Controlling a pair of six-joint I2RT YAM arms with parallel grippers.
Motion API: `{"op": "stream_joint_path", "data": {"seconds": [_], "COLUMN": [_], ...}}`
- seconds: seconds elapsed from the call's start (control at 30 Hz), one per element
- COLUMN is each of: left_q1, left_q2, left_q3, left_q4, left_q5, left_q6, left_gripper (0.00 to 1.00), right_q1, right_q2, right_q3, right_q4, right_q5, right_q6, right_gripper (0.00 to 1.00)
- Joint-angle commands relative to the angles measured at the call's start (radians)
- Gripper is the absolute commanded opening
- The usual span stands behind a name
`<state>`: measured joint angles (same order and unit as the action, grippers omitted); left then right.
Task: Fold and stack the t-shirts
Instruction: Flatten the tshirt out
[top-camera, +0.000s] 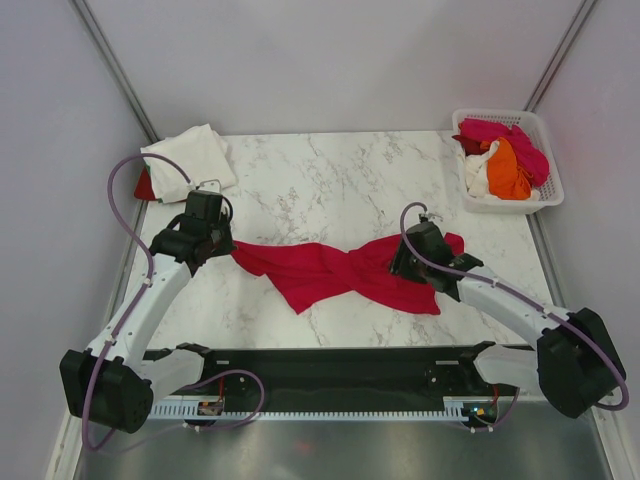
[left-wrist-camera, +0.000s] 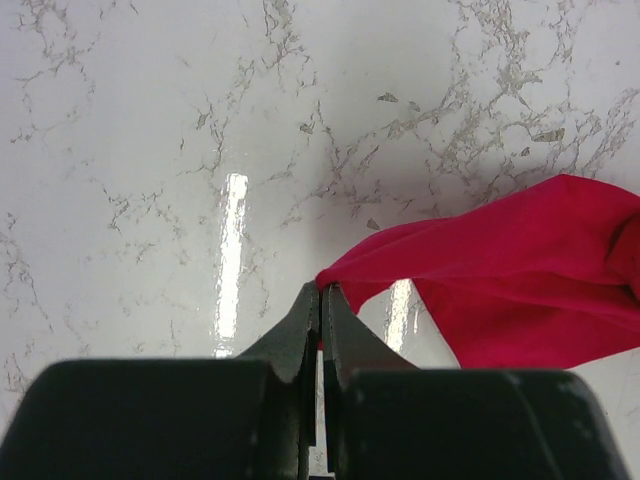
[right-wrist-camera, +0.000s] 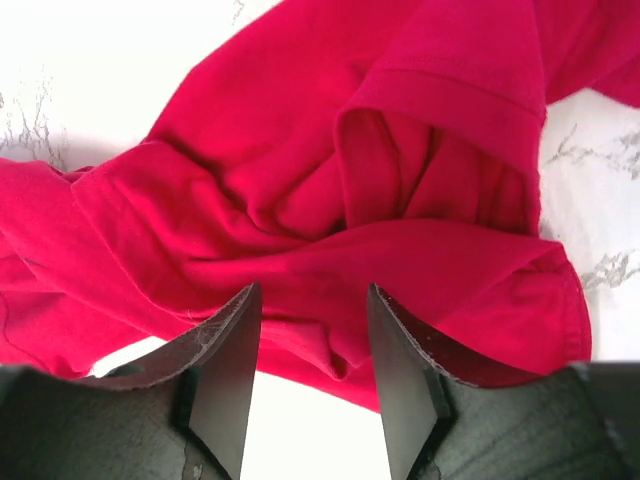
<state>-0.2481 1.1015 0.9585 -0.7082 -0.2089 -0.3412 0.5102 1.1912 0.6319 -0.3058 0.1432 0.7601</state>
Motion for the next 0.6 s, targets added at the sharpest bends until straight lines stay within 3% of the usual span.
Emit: {"op": "stream_joint_path", "data": {"seconds": [0.0,0.27,0.57], "left_q1": [0.006,0.006,0.004], "left_q2": [-0.003,-0.003,-0.002], "left_q3": [-0.001,0.000,0.002], "left_q4": [0.027,0.027,0.027], "left_q5": [0.000,0.002,0.003], "left_q6": [0.034,0.034,0.036], "left_gripper": [0.02,0.02,0.02], "right_q1": [0.013,0.096,0.108], "right_q2": [0.018,0.057,0.044], "right_q3": [0.061,0.065,0.026], "right_q4": [0.053,0.085,0.054], "right_q5": [0.033,0.067,0.145], "right_q6": [-0.051,-0.071,-0.085], "right_gripper": [0.54,0.52,0.53]}}
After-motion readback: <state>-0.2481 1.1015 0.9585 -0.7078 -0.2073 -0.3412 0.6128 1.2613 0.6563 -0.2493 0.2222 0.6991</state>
